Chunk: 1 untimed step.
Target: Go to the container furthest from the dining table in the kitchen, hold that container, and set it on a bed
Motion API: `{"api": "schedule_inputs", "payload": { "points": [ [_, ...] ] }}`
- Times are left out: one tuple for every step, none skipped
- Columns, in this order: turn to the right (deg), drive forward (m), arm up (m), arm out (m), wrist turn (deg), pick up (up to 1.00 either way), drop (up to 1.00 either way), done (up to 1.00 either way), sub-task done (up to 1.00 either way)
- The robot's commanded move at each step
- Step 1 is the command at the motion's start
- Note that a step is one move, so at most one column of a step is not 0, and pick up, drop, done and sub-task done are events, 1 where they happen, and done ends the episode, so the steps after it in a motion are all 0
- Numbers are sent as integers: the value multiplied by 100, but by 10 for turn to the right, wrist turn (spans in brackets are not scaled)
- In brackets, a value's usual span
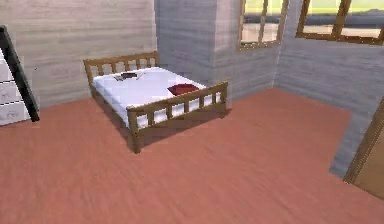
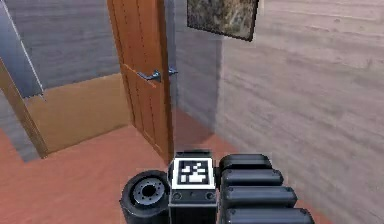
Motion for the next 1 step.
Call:
{"api": "schedule_inputs", "payload": {
  "points": [
    [-330,0,0,0,0,0,0,0,0]
  ]
}}
